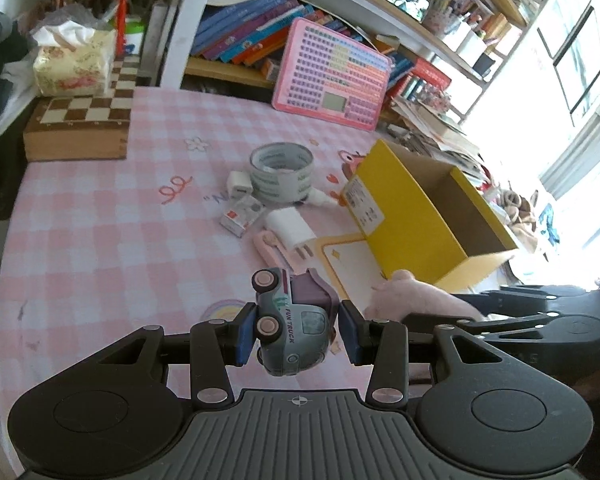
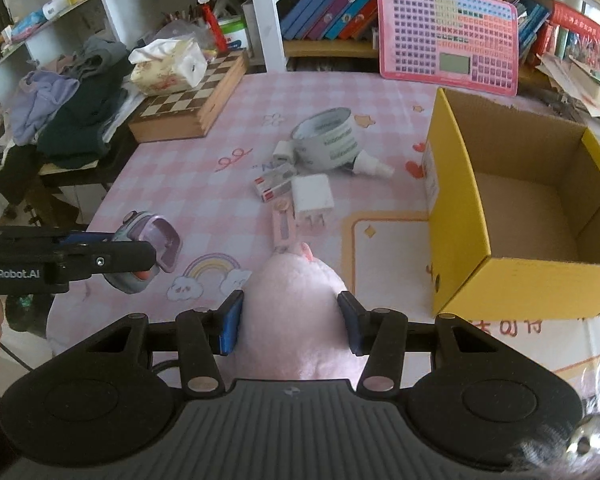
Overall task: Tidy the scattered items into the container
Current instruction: 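Lift the pig with the right gripper while the left carries the car toward the box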
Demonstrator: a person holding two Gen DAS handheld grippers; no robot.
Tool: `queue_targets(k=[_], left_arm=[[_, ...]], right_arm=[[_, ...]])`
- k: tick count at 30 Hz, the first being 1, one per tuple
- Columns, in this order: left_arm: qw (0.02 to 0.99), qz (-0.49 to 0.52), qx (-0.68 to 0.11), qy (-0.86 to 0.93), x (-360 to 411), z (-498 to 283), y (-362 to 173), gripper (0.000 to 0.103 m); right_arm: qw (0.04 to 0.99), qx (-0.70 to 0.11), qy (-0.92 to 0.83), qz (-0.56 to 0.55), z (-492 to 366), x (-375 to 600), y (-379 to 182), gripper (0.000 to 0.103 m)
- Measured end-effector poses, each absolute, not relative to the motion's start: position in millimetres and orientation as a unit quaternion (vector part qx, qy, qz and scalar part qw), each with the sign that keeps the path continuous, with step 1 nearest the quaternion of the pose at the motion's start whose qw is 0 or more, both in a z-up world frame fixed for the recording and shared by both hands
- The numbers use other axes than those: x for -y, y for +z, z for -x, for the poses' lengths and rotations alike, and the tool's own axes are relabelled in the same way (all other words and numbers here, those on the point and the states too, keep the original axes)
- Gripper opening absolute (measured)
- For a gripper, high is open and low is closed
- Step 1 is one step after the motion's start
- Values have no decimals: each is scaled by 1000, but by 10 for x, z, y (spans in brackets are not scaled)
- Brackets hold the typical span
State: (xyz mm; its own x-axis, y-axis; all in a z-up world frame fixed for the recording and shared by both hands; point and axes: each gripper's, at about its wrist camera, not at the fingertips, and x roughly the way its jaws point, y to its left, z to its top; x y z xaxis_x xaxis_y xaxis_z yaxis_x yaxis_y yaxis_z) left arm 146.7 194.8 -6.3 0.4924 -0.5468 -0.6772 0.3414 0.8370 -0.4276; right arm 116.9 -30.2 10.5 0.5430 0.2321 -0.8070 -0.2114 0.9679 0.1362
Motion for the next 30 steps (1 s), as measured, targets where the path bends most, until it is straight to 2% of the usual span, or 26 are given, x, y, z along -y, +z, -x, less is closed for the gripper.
queue_targets(k=[14, 30], left_arm=[[824, 126, -446, -327, -1696, -1364, 19, 41], [834, 122, -440, -310, -1091, -991, 94, 41]], right_arm=[[886, -454, 61, -74, -771, 586, 193, 47], [893, -439, 35, -97, -364, 1262, 221, 47]])
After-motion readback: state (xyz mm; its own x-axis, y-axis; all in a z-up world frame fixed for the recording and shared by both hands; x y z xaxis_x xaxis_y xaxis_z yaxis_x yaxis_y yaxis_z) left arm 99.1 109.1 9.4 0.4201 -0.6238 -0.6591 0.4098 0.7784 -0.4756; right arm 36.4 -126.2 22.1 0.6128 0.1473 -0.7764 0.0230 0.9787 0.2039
